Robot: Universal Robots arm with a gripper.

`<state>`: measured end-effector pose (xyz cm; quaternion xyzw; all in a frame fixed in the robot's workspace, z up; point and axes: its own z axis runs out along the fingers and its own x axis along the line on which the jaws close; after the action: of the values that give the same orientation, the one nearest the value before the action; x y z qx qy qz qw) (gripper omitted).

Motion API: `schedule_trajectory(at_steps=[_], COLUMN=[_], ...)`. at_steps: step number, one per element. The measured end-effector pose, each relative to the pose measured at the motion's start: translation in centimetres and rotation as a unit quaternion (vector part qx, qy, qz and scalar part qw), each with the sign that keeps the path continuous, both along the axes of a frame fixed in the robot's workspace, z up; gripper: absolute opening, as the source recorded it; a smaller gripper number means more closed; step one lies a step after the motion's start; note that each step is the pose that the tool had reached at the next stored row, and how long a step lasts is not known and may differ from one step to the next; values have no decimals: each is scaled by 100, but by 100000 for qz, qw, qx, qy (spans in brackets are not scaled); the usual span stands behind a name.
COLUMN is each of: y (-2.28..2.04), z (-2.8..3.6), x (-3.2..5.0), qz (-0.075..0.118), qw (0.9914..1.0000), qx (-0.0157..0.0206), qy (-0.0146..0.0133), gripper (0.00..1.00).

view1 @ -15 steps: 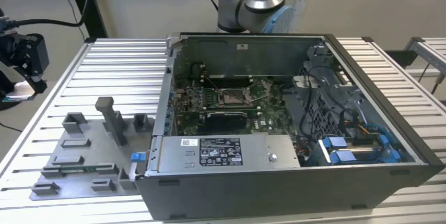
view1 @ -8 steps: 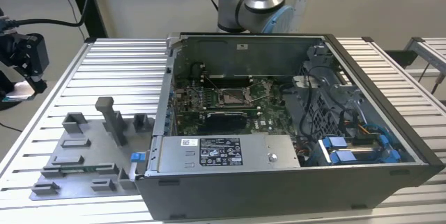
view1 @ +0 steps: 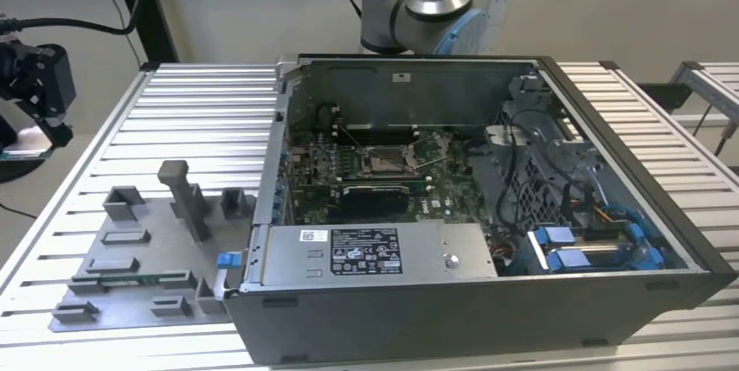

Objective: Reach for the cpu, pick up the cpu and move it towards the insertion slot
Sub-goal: 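Pick up the cpu and move it towards the insertion slot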

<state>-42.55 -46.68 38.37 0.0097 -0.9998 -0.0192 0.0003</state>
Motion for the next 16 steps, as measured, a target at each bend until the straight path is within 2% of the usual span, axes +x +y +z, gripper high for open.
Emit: schedule_trajectory(at_steps=[2,12,16], y=[0,0,0], z=[23,27,27], x=[0,4,98], qz=[-3,0,2], qw=[100000,100000,100000], qx=[1,-1,-1], qy=[0,6,143], gripper=[0,0,0])
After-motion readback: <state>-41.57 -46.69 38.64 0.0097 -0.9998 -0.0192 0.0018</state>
